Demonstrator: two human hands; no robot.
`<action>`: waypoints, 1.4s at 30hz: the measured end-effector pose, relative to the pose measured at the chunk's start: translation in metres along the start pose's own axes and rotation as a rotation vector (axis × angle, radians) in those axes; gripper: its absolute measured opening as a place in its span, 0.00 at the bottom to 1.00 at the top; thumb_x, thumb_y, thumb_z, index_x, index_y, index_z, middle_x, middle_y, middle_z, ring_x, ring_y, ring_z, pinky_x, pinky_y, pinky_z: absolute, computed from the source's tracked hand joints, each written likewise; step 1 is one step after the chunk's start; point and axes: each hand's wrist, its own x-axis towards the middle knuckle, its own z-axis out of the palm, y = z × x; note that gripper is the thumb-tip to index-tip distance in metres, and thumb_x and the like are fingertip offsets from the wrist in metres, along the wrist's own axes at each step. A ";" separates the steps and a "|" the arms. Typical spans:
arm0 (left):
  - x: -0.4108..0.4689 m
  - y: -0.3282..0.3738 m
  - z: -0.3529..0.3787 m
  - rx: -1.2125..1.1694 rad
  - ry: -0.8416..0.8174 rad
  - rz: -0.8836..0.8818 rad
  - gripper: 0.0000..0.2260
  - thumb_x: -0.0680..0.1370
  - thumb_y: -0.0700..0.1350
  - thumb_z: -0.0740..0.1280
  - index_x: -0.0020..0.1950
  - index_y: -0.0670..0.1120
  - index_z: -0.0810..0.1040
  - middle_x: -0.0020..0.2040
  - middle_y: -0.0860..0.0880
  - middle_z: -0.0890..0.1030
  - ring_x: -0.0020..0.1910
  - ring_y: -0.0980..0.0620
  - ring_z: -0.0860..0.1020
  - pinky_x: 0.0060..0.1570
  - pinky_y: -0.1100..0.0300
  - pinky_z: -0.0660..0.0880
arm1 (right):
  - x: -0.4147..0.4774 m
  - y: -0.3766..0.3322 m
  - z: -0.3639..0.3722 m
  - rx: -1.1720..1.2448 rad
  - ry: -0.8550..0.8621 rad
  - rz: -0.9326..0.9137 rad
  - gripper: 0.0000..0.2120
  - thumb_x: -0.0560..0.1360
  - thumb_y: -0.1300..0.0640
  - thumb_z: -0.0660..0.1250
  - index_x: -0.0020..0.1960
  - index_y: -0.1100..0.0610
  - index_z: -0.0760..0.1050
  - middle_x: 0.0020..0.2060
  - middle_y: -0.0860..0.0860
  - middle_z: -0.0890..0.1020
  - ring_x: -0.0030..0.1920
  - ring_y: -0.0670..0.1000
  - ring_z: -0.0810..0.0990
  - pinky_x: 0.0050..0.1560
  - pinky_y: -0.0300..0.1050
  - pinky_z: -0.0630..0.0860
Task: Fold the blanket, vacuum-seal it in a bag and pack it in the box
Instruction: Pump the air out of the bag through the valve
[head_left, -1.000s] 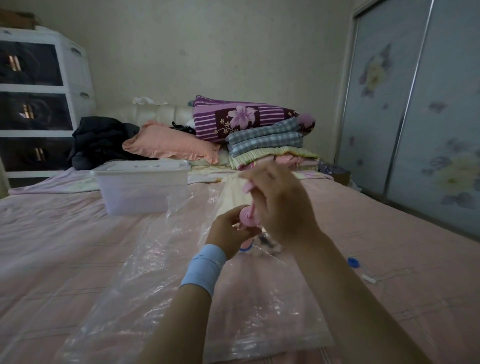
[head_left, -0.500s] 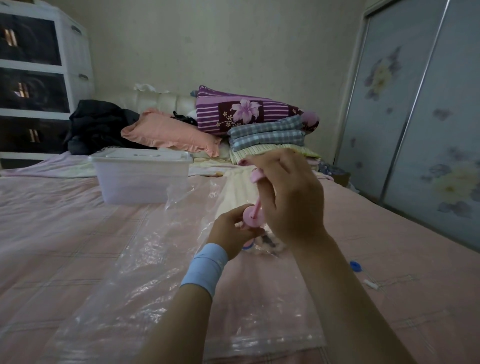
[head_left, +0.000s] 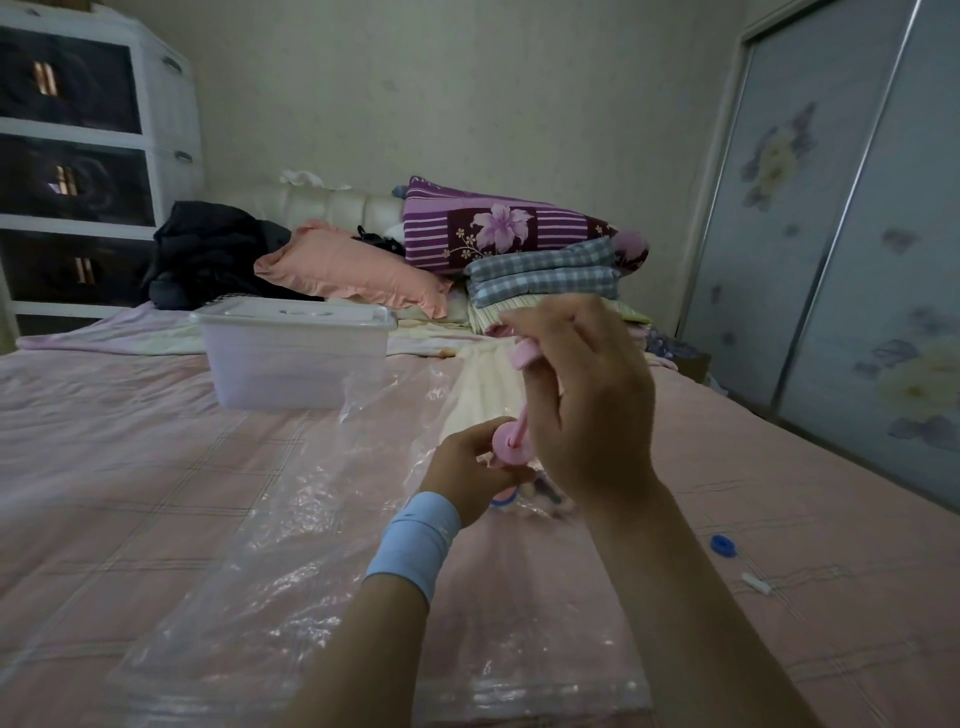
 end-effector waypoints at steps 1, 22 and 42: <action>-0.001 0.001 0.000 0.002 0.007 -0.003 0.15 0.66 0.40 0.75 0.48 0.57 0.81 0.40 0.63 0.82 0.42 0.59 0.78 0.47 0.68 0.75 | -0.010 0.002 0.006 -0.011 -0.055 0.032 0.14 0.79 0.62 0.61 0.60 0.58 0.81 0.52 0.54 0.80 0.49 0.52 0.78 0.45 0.49 0.76; -0.005 0.010 -0.001 -0.008 0.006 -0.044 0.14 0.69 0.37 0.72 0.42 0.58 0.78 0.39 0.60 0.81 0.43 0.54 0.79 0.47 0.63 0.74 | -0.044 0.018 0.016 0.156 -0.516 0.266 0.22 0.76 0.56 0.53 0.61 0.57 0.81 0.58 0.51 0.79 0.57 0.52 0.78 0.59 0.52 0.77; 0.005 0.029 -0.036 -0.074 0.163 -0.036 0.18 0.76 0.32 0.59 0.53 0.51 0.81 0.50 0.52 0.84 0.48 0.53 0.80 0.54 0.56 0.77 | -0.067 0.032 0.041 0.316 -0.665 0.456 0.46 0.76 0.64 0.68 0.79 0.35 0.45 0.77 0.41 0.55 0.57 0.26 0.68 0.51 0.28 0.72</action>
